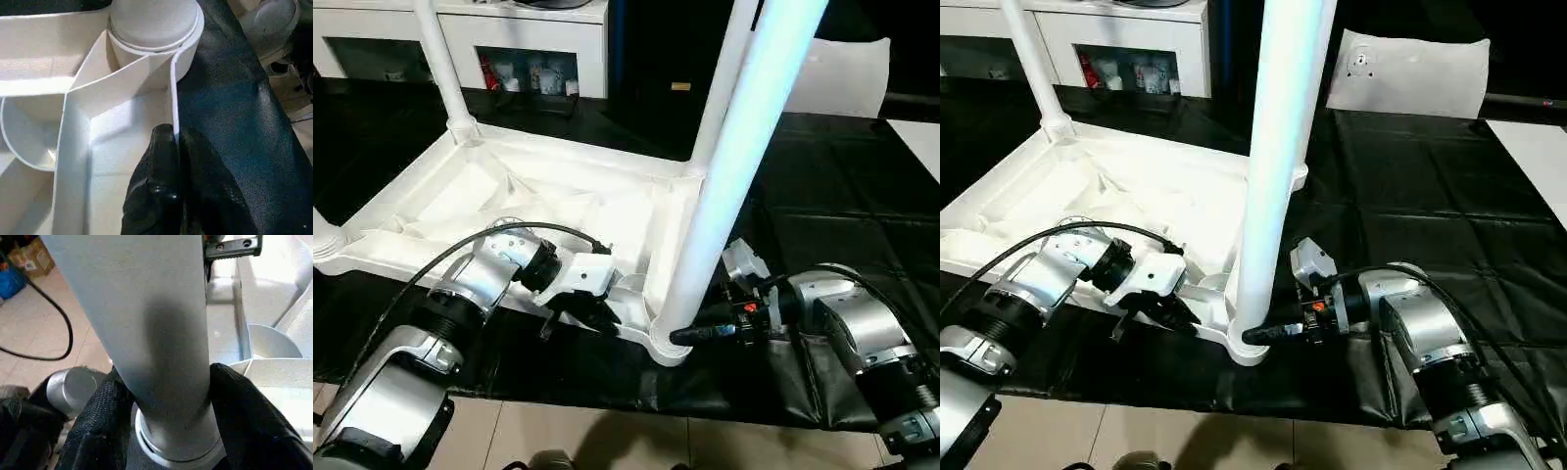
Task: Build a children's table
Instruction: Rotate leg to tighten
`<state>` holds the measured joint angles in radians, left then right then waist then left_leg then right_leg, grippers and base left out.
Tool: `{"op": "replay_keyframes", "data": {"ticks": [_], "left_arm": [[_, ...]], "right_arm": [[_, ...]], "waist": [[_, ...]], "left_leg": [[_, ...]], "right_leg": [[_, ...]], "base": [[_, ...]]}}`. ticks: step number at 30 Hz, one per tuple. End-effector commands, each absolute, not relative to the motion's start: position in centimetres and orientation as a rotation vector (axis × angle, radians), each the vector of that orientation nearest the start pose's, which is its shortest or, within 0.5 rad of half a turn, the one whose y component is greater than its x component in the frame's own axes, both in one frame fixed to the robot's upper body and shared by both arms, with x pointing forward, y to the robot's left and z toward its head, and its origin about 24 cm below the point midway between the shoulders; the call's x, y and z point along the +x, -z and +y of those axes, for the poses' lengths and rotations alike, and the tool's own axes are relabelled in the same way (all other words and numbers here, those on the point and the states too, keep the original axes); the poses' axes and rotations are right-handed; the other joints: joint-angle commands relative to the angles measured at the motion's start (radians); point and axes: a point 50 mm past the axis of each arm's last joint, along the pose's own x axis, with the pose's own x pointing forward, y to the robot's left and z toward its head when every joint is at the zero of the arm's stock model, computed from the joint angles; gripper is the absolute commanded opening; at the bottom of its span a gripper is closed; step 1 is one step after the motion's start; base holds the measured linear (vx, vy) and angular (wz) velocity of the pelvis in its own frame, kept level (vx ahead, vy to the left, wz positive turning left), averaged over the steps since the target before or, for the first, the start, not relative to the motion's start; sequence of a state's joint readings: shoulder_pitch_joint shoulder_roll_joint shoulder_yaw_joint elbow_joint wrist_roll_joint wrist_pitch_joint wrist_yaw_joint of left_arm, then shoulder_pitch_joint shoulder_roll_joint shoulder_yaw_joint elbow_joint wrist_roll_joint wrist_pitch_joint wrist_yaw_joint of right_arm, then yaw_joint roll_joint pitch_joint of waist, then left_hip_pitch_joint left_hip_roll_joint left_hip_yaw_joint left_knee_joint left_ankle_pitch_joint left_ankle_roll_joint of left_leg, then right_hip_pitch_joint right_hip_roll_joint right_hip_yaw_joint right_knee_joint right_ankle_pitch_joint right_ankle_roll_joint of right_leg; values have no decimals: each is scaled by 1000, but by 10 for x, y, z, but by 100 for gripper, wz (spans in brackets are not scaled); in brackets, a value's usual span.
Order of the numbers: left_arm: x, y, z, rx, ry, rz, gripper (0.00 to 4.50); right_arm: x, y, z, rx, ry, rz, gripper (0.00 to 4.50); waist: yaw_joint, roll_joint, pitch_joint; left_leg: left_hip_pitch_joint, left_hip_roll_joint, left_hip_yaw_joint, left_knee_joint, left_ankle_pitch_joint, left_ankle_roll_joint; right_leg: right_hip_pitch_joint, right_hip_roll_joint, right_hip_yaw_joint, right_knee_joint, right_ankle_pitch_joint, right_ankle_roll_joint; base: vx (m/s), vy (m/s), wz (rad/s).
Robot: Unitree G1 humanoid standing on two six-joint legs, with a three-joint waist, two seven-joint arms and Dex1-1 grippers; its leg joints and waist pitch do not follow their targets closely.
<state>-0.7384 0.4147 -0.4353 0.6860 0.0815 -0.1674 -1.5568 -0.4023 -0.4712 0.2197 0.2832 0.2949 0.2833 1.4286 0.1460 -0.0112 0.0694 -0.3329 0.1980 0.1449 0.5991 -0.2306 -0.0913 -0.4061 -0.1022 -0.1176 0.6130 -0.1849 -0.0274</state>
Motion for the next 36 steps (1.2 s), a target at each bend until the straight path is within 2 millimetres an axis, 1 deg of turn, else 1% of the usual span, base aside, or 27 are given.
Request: {"op": "replay_keyframes", "data": {"ticks": [1, 2, 3, 4, 5, 7, 8, 9, 10, 12, 13, 14, 15, 16, 17, 18, 19, 21, 23, 24, 25, 27, 28, 30, 31, 35, 36], "left_arm": [[319, -78, 111, 730, 1755, 418, 0], [321, -78, 110, 720, 1736, 417, 0], [323, -78, 107, 705, 1703, 418, 0], [324, -78, 106, 698, 1687, 417, 0], [326, -78, 104, 687, 1662, 421, 0], [332, -76, 100, 659, 1569, 444, 0], [335, -75, 97, 650, 1526, 456, 0], [339, -75, 90, 592, 1465, 456, 0], [341, -75, 86, 571, 1438, 451, 0], [343, -76, 82, 550, 1415, 442, 0], [348, -78, 71, 506, 1335, 420, 0], [349, -79, 69, 501, 1311, 413, 0], [351, -79, 68, 499, 1296, 408, 0], [352, -80, 65, 493, 1279, 407, 0], [353, -81, 62, 486, 1249, 398, 0], [355, -82, 58, 467, 1218, 392, 0], [357, -84, 55, 452, 1196, 387, 0], [359, -86, 48, 421, 1139, 373, 0], [360, -87, 46, 419, 1121, 362, 0], [360, -87, 45, 431, 1111, 349, 0], [360, -87, 45, 439, 1112, 346, 0], [360, -85, 47, 462, 1117, 340, 0], [360, -85, 49, 472, 1123, 337, 0], [360, -84, 52, 485, 1127, 337, 0], [360, -84, 53, 501, 1142, 328, 0], [355, -82, 57, 524, 1211, 284, 0], [354, -82, 58, 522, 1216, 265, 0]], "right_arm": [[271, -66, -140, 21, -1540, 339, 204], [272, -65, -137, 34, -1506, 329, 204], [275, -62, -133, 36, -1427, 317, 204], [277, -60, -131, 29, -1381, 313, 204], [279, -58, -128, 23, -1337, 310, 204], [284, -53, -121, 26, -1207, 304, 204], [286, -52, -117, 37, -1158, 305, 203], [290, -49, -110, 69, -1054, 312, 201], [291, -48, -106, 80, -1020, 313, 199], [293, -47, -102, 97, -975, 319, 199], [298, -44, -90, 125, -864, 332, 199], [299, -43, -88, 129, -846, 335, 198], [300, -43, -86, 131, -833, 337, 198], [303, -41, -83, 133, -788, 342, 198], [306, -40, -80, 140, -738, 347, 198], [308, -39, -75, 158, -695, 354, 198], [310, -38, -72, 172, -666, 360, 198], [316, -38, -66, 140, -588, 352, 198], [318, -38, -66, 119, -544, 341, 198], [320, -40, -67, 138, -501, 324, 198], [321, -41, -66, 163, -493, 318, 233], [320, -42, -68, 188, -484, 300, 266], [320, -43, -70, 185, -475, 287, 269], [321, -45, -73, 189, -463, 271, 290], [322, -47, -78, 198, -446, 254, 309], [320, -54, -96, 186, -432, 188, 323], [317, -55, -104, 176, -434, 176, 341]], "waist": [[-8, 0, -65], [-7, 1, -63], [-8, 1, -60], [-11, 0, -58], [-12, 0, -56], [-19, 5, -51], [-21, 5, -50], [-26, 6, -46], [-32, 2, -44], [-40, 3, -47], [-48, 6, -47], [-50, 6, -48], [-57, 3, -50], [-60, 5, -53], [-60, 11, -55], [-62, 10, -56], [-65, 9, -58], [-68, 13, -59], [-66, 12, -62], [-65, 15, -64], [-65, 14, -66], [-64, 15, -69], [-63, 18, -71], [-63, 19, -74], [-63, 19, -73], [-55, 18, -77], [-55, 13, -83]], "left_leg": [[-12, 36, 10, -72, -34, 65], [-10, 35, 12, -74, -44, 59], [-13, 34, 11, -77, -70, 50], [-12, 31, 11, -80, -95, 34], [-12, 29, 10, -82, -110, 27], [-10, 27, 8, -90, -145, -7], [-9, 26, 7, -91, -158, -12], [-7, 24, 8, -92, -176, -22], [-6, 20, 7, -92, -200, -25], [-11, 19, 2, -94, -201, -19], [-13, 22, 2, -95, -199, -17], [-11, 22, 2, -95, -201, -20], [-13, 20, 0, -96, -199, -17], [-13, 21, 2, -95, -180, -9], [-15, 22, 1, -96, -171, -7], [-17, 22, 2, -95, -160, -5], [-12, 23, 4, -94, -151, -6], [-15, 22, 7, -92, -132, -7], [-13, 22, 8, -90, -109, -7], [-15, 21, 7, -90, -97, -6], [-15, 20, 9, -89, -71, 8], [-16, 21, 10, -88, -43, 26], [-15, 22, 9, -87, -32, 34], [-14, 23, 9, -86, -17, 38], [-14, 23, 10, -86, -20, 42], [-13, 24, 11, -84, -14, 49], [-13, 25, 12, -82, 0, 52]], "right_leg": [[69, -57, 65, -58, -101, -245], [67, -57, 66, -62, -121, -238], [68, -57, 65, -68, -167, -225], [67, -59, 64, -76, -235, -196], [67, -60, 62, -83, -283, -179], [62, -59, 60, -100, -418, -123], [61, -59, 59, -104, -445, -111], [56, -55, 59, -110, -482, -94], [56, -55, 55, -118, -530, -76], [60, -56, 52, -121, -540, -60], [58, -53, 54, -117, -504, -69], [54, -53, 54, -117, -494, -76], [60, -52, 52, -115, -478, -80], [59, -52, 56, -112, -433, -93], [62, -52, 55, -107, -407, -103], [63, -51, 56, -106, -381, -112], [60, -50, 57, -102, -340, -137], [61, -49, 60, -97, -291, -158], [63, -50, 61, -93, -248, -173], [67, -50, 61, -89, -230, -177], [69, -49, 61, -86, -177, -188], [72, -48, 62, -81, -120, -203], [73, -49, 61, -78, -97, -210], [75, -49, 61, -73, -69, -220], [74, -49, 61, -75, -65, -226], [77, -52, 63, -73, -52, -227], [80, -52, 64, -70, -37, -228]], "base": [[0, 0, 0], [0, 0, 0], [0, 0, 0], [0, 0, 0], [0, 0, 0], [0, 0, 0], [-52, -23, -2], [0, 0, 0], [0, 0, 0], [0, 0, 0], [0, 0, 0], [0, 0, 0], [0, 0, 0], [0, 0, 0], [0, 0, 0], [0, 0, 0], [0, 0, 0], [0, 0, 0], [0, 0, 0], [0, 0, 0], [0, 0, 0], [0, 0, 0], [0, 0, 0], [0, 0, 0], [0, 0, 0], [0, 0, 0], [0, 0, 0]]}}
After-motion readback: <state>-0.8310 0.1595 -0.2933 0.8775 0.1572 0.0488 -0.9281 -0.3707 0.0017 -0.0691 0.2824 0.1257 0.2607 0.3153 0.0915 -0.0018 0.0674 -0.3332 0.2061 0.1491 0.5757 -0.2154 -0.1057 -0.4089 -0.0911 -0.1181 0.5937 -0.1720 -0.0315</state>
